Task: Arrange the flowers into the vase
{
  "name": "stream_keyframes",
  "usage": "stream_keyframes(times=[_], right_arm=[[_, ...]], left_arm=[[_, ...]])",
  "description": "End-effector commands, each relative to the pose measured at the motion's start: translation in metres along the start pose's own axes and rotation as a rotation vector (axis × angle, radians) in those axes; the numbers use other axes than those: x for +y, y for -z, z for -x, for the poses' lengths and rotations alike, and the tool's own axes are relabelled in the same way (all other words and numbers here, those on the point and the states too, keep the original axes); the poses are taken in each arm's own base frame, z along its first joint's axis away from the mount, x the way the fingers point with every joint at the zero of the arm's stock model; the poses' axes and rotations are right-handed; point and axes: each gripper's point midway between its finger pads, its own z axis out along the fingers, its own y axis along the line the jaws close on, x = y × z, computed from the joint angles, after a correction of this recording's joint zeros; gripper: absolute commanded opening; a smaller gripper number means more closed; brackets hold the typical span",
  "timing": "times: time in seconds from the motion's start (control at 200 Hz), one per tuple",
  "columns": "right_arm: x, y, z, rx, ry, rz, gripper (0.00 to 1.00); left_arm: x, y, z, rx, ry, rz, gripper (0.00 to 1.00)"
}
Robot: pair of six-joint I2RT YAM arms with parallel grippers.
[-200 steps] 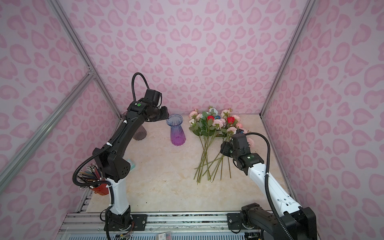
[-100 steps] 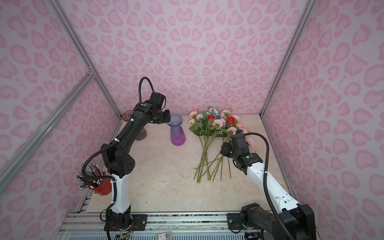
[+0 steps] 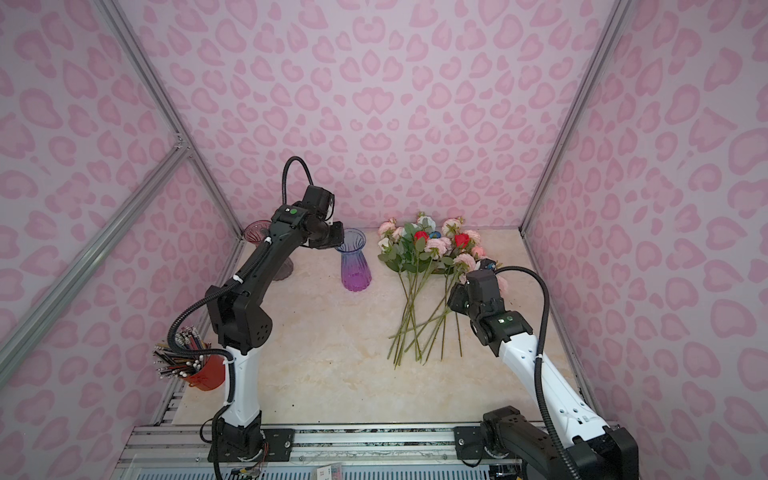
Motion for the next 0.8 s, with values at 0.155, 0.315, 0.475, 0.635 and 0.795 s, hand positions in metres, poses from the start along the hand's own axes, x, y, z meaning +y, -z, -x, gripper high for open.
stream_keyframes(times=[0.155, 0.315, 0.475, 0.635, 0.795], right_arm=[[-0.007, 0.008, 0.005, -0.038, -0.018, -0.026, 0.66], [-0.008, 0.012, 0.008, -0.055, -0.025, -0.025, 0.66], [-0.008, 0.016, 0.01, -0.063, -0.026, -0.024, 0.66], [-0.008, 0.02, 0.012, -0.072, -0.029, -0.022, 0.67], [-0.008, 0.022, 0.014, -0.075, -0.026, -0.021, 0.67]], left_arm=[[0.002, 0.001, -0.004, 0.026, 0.003, -0.029, 0.13], [0.003, 0.005, -0.006, 0.039, 0.023, -0.051, 0.05], [0.002, 0.011, -0.011, 0.062, 0.041, -0.092, 0.03], [-0.005, 0.02, -0.021, 0.094, 0.05, -0.148, 0.03], [-0.009, 0.036, -0.035, 0.117, 0.041, -0.187, 0.03]])
